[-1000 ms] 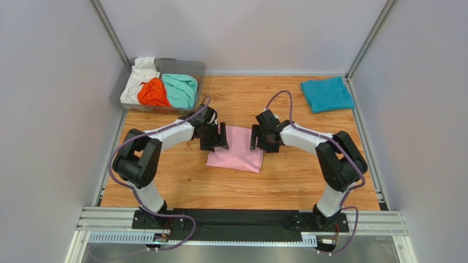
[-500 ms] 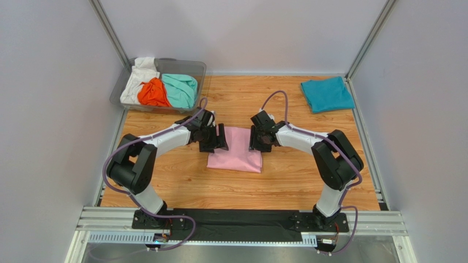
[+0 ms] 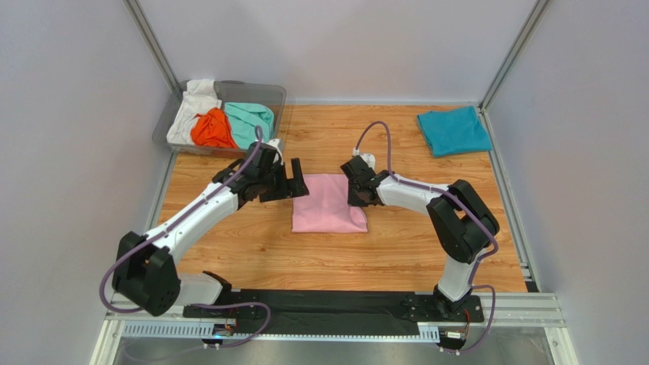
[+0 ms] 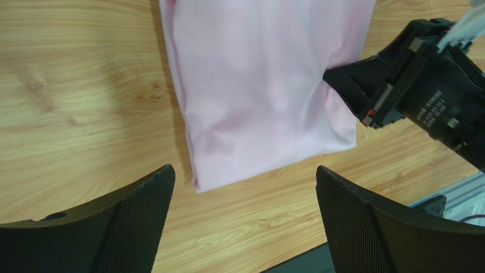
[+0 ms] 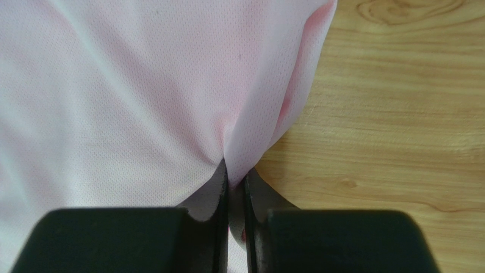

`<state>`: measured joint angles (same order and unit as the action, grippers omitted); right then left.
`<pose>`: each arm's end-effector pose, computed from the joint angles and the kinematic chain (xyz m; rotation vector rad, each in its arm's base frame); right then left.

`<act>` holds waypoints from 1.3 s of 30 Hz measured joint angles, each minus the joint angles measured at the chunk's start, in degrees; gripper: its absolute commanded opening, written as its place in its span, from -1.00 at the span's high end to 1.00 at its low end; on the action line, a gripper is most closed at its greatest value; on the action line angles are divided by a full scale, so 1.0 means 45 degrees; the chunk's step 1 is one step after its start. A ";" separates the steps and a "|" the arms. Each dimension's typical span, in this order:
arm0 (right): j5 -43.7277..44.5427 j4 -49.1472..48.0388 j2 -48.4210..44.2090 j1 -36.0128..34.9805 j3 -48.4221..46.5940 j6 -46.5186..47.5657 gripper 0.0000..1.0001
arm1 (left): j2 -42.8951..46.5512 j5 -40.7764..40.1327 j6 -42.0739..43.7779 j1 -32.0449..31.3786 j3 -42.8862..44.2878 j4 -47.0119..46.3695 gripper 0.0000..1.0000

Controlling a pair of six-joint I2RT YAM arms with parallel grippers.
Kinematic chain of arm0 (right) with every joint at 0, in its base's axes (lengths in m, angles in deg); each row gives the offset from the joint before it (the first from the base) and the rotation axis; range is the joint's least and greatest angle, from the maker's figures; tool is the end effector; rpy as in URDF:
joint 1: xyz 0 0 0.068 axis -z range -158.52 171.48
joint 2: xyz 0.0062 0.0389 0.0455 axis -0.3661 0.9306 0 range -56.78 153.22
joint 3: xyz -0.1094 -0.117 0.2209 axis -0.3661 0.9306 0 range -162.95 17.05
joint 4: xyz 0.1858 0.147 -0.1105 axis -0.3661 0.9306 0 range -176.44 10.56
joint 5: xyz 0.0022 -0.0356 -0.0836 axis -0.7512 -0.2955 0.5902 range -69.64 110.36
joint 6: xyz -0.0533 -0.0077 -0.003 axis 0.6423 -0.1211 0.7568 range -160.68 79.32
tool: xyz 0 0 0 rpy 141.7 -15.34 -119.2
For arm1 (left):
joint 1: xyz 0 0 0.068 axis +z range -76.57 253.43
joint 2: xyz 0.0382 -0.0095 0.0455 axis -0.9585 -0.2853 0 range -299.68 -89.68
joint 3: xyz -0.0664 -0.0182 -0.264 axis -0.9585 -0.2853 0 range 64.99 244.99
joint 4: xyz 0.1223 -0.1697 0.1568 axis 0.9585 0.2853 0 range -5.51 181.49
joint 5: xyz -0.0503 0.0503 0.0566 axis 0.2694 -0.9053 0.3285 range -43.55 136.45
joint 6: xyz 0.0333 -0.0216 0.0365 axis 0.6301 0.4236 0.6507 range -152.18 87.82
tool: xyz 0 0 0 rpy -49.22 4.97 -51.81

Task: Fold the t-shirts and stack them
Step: Neatly place the folded tshirt to the corner

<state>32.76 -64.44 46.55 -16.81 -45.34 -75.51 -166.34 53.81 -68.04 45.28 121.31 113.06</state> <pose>0.2831 0.2137 0.1583 -0.0106 2.6334 0.1474 0.2460 -0.1368 0.2591 -0.1091 2.5229 -0.6389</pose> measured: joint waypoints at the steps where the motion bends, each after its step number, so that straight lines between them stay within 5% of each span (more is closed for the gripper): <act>1: 0.0131 -0.0024 0.0015 0.0015 -0.0015 0.0189 0.99 | 0.0389 -0.0160 0.0000 0.0000 0.0000 0.0180 -0.99; 14: 0.1666 0.0291 0.0277 0.1987 -0.1472 0.5765 1.00 | 0.4571 -0.3279 -0.0223 0.0010 -0.0865 0.2327 -0.99; 25: 0.2152 -0.0087 0.0651 0.5319 -0.4056 1.1220 1.00 | 0.5649 -0.5158 -0.0748 0.0039 -0.1336 0.3633 -0.99; 39: 0.3041 -0.1025 0.2419 0.7174 -0.6586 1.4440 1.00 | 0.5775 -0.6470 -0.1039 0.0204 -0.1336 0.4192 -0.99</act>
<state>46.44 -69.06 57.43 15.48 -74.98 -10.53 -140.35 24.69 -72.72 46.20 115.29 131.93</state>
